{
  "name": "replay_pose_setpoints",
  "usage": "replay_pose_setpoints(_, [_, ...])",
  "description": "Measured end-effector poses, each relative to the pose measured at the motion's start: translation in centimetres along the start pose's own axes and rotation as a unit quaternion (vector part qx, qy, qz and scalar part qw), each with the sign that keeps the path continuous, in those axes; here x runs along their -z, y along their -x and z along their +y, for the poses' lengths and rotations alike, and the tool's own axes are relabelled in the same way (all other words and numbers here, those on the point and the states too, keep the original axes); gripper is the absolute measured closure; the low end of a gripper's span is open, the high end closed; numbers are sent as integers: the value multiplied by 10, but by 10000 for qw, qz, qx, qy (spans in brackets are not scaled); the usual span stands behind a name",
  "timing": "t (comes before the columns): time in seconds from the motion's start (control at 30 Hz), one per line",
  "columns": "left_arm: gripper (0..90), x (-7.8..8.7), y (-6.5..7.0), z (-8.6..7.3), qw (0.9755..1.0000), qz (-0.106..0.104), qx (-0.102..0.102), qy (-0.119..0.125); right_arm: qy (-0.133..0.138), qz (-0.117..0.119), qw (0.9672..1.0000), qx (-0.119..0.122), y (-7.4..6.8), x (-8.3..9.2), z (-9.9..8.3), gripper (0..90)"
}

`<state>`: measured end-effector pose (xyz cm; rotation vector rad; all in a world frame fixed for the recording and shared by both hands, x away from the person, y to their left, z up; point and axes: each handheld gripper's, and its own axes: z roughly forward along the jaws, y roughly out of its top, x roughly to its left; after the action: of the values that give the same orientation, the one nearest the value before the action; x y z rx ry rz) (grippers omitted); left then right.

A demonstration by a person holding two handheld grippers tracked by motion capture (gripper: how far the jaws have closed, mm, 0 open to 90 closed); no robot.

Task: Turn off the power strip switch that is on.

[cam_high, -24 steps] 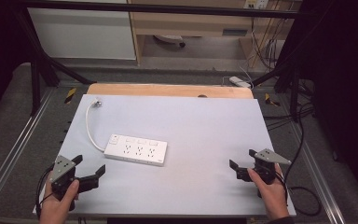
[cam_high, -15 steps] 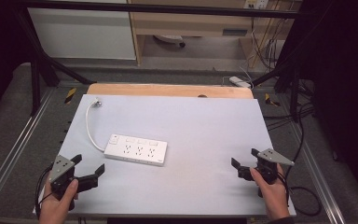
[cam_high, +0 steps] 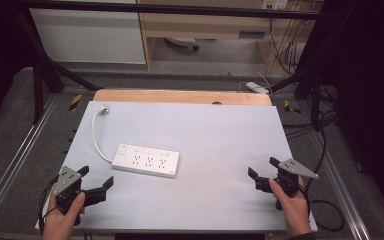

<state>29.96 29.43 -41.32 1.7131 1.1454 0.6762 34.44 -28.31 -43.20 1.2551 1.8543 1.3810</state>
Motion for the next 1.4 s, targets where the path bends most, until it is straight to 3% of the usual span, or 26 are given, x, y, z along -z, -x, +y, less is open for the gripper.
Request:
replay_pose_setpoints(0.23, [61, -1, 1, 0, 10000, -48, -25, -43, 153, 36, 9998, -136, 0, 3, 5, 33])
replay_pose_setpoints(0.53, [61, -2, 2, -1, 10000, -73, -28, -53, 298, 80, 9995, -71, -7, 6, 10, 24])
replay_pose_setpoints(1.4, [61, -3, 3, -3, 9998, -119, -61, -117, 368, 345, 9987, -12, -24, 11, 41, 19])
